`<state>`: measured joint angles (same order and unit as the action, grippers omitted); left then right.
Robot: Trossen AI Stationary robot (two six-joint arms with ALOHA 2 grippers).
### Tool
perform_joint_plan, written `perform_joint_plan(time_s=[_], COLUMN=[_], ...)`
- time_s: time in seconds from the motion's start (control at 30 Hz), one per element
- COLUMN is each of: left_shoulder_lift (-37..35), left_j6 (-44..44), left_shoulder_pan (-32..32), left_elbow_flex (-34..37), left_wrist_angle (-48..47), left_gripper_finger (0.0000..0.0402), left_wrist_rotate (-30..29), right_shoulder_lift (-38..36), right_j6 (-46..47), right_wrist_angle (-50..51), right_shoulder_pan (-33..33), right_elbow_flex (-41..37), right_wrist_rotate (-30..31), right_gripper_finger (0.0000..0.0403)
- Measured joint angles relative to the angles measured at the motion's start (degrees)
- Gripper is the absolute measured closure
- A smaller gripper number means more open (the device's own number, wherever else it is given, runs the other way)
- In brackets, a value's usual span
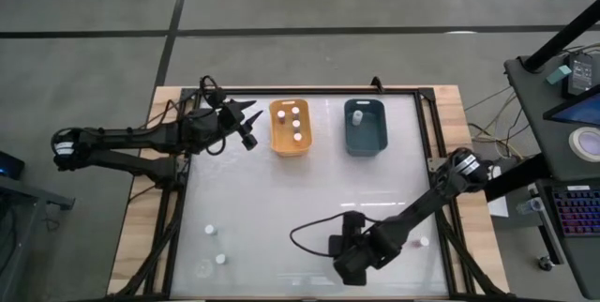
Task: Pick and place medicine bottles into bin by pill shape (circle, oval)
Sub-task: Put the blue tablet bottle into the green bin
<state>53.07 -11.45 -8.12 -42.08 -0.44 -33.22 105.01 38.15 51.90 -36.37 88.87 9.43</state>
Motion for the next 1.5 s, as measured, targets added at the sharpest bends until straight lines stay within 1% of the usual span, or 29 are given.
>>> perform_joint_plan(time_s=[0.23, 0.4, 0.63, 0.8, 1.03, 1.13, 1.5], left_shoulder_lift=[0.12, -0.03, -0.08, -0.08, -0.08, -0.08, -0.23], left_j6=[-0.95, -0.95, -0.97, -0.97, -0.97, -0.97, -0.97], left_shoulder_pan=[0.02, 0.02, 0.02, 0.02, 0.02, 0.02, 0.02], left_elbow_flex=[0.01, 0.10, 0.10, 0.10, 0.06, 0.10, 0.10], left_wrist_angle=[0.23, -0.09, 0.00, 0.01, -0.01, -0.01, -0.01], left_gripper_finger=[0.0266, 0.0266, 0.0266, 0.0266, 0.0266, 0.0266, 0.0266], left_wrist_rotate=[-0.02, -0.04, -0.04, -0.04, -0.01, -0.02, -0.04], right_shoulder_lift=[1.72, 2.08, 2.06, 2.06, 1.62, 1.62, 1.62], right_j6=[-2.34, -4.62, -5.01, -5.23, -5.23, -5.23, -5.23], right_wrist_angle=[-1.87, -4.20, -4.81, -9.45, -9.42, -9.35, -9.40], right_shoulder_pan=[0.29, 0.29, 0.29, 0.29, 0.29, 0.29, 0.29], right_elbow_flex=[-0.04, -1.61, -2.43, -5.15, -5.25, -5.25, -5.25], right_wrist_rotate=[-0.18, -0.20, 1.16, 1.14, 1.16, 1.14, 1.09], right_gripper_finger=[0.0139, 0.0150, 0.0164, 0.0172, 0.0177, 0.0189, 0.0257])
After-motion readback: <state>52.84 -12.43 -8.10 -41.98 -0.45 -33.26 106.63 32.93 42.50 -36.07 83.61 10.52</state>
